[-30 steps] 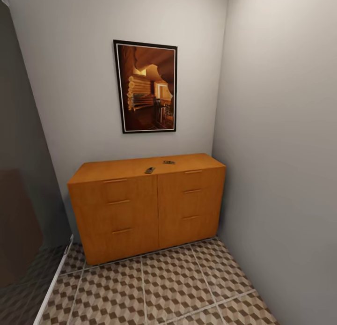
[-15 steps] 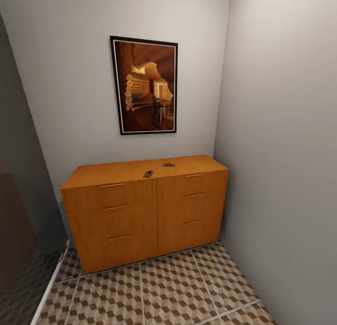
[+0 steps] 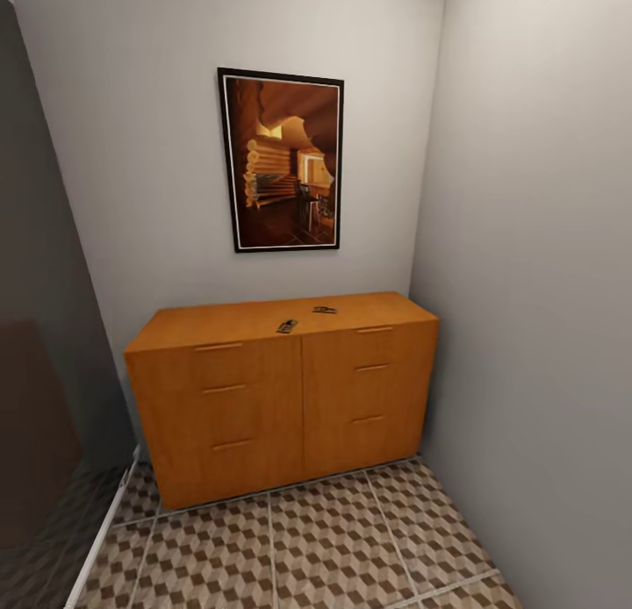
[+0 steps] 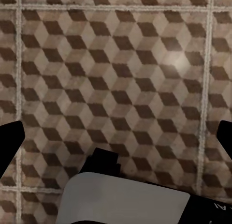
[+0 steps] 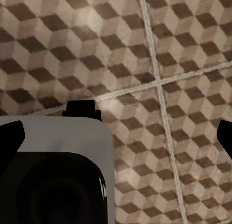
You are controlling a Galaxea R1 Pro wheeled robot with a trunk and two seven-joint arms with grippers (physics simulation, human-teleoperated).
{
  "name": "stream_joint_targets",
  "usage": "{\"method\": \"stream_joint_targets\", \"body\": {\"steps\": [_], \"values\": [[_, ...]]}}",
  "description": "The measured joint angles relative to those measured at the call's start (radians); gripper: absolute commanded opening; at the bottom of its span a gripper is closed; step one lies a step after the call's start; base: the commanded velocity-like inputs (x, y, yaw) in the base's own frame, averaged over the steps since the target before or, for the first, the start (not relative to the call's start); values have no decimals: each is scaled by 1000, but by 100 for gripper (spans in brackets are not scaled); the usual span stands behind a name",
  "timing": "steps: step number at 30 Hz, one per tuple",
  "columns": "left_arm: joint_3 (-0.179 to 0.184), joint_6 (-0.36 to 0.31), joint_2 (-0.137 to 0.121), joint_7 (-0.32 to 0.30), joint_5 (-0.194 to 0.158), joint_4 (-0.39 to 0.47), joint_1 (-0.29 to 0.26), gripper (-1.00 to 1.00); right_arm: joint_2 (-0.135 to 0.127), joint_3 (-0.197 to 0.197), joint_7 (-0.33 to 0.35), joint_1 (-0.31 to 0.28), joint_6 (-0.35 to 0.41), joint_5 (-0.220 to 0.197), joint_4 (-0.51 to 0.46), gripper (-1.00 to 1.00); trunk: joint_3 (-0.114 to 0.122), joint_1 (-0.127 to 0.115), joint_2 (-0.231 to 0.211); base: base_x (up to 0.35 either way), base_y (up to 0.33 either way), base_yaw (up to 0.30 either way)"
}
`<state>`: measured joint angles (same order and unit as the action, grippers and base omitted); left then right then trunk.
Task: Take the four mousetraps from the cabinet in the bathroom and place them on the bathroom floor. Make sure all four end up on the same floor surface, and ensure that at least two of them are either under or directly next to the same bathroom sink.
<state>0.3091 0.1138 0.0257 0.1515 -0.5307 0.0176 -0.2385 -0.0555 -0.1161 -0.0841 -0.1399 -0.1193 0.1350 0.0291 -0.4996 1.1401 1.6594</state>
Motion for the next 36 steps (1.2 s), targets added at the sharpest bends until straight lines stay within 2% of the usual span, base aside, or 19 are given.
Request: {"method": "stream_joint_targets", "body": {"steps": [28, 36], "values": [[-1, -1, 0, 0, 0, 0, 0, 100, 0, 0, 0, 0, -1, 0, 0, 100, 0, 0, 0, 0, 0, 262], [-2, -1, 0, 0, 0, 0, 0, 100, 0, 0, 0, 0, 0, 0, 0, 100, 0, 0, 0, 0, -76, 114]]}}
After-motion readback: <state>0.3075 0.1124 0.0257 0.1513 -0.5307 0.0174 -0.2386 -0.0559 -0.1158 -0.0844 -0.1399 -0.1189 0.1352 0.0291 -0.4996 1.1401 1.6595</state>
